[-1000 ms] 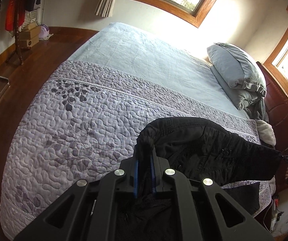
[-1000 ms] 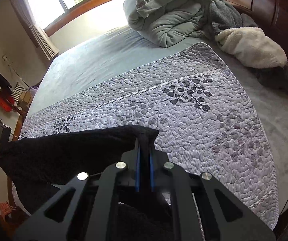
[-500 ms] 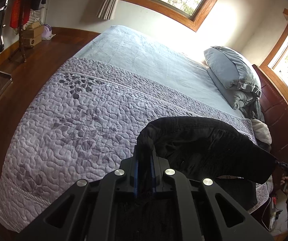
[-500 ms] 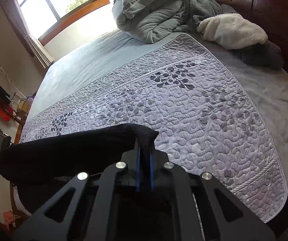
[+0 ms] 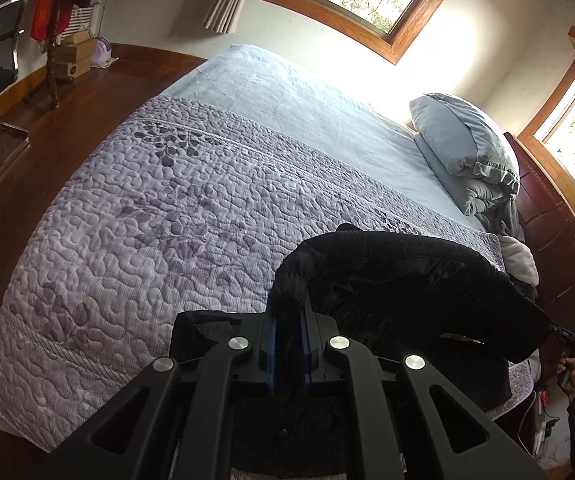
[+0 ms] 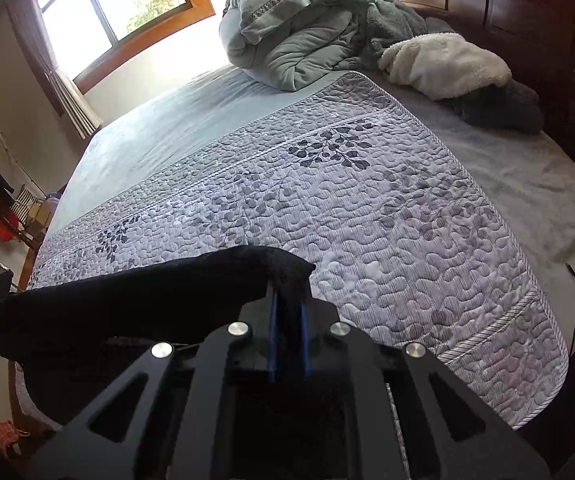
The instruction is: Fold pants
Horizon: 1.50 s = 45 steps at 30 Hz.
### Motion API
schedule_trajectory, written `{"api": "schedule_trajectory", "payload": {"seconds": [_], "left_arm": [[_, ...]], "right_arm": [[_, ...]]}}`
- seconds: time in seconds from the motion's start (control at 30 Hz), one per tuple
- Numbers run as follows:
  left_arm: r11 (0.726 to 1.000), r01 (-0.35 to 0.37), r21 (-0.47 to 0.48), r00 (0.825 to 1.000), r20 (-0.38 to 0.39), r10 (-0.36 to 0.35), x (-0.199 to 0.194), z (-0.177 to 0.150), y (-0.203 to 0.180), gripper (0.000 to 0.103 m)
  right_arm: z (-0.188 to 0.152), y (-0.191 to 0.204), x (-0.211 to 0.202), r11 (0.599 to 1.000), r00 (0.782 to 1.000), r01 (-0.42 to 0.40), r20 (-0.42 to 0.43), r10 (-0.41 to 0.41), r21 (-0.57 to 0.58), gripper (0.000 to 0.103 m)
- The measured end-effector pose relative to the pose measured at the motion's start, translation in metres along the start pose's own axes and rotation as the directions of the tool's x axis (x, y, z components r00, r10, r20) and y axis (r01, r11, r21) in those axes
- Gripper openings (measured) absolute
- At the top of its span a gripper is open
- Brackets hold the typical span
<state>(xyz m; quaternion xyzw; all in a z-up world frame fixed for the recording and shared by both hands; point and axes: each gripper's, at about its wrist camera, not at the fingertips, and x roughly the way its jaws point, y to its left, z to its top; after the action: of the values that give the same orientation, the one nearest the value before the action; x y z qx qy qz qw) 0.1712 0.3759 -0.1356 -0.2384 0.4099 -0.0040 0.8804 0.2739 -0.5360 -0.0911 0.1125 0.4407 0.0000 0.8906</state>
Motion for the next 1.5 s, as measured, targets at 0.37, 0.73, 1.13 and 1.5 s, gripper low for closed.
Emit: {"api": "schedule_trajectory", "payload": {"seconds": [0.37,0.73,1.13,1.5], "left_arm": [[1.000,0.002,-0.014,1.000,-0.009,-0.002,-0.005,-0.035,0.020,0.009],[1.000,-0.006,0.007,0.999,-0.038,0.006,-0.007,-0.068,0.030,0.012],[0.991,-0.114,0.074,0.983,-0.139,0.123,0.011,-0.127,0.040,0.016],[0.958,-0.194,-0.211,0.981,-0.045,0.189,-0.025,-0.166,0.088,0.042]], "right_arm": [[-0.034,-0.006,-0.014,0.999,0.999,0.028,0.024,-0.029,0.040,0.011],[-0.070,-0.005,-0.028,0.998,0.998,0.049,0.045,-0.051,0.043,0.014],[-0.110,0.008,-0.036,0.997,0.996,0.066,0.058,-0.068,0.027,0.019],[-0.125,0.006,-0.034,0.996,0.997,0.062,0.045,-0.065,0.071,0.020]]}}
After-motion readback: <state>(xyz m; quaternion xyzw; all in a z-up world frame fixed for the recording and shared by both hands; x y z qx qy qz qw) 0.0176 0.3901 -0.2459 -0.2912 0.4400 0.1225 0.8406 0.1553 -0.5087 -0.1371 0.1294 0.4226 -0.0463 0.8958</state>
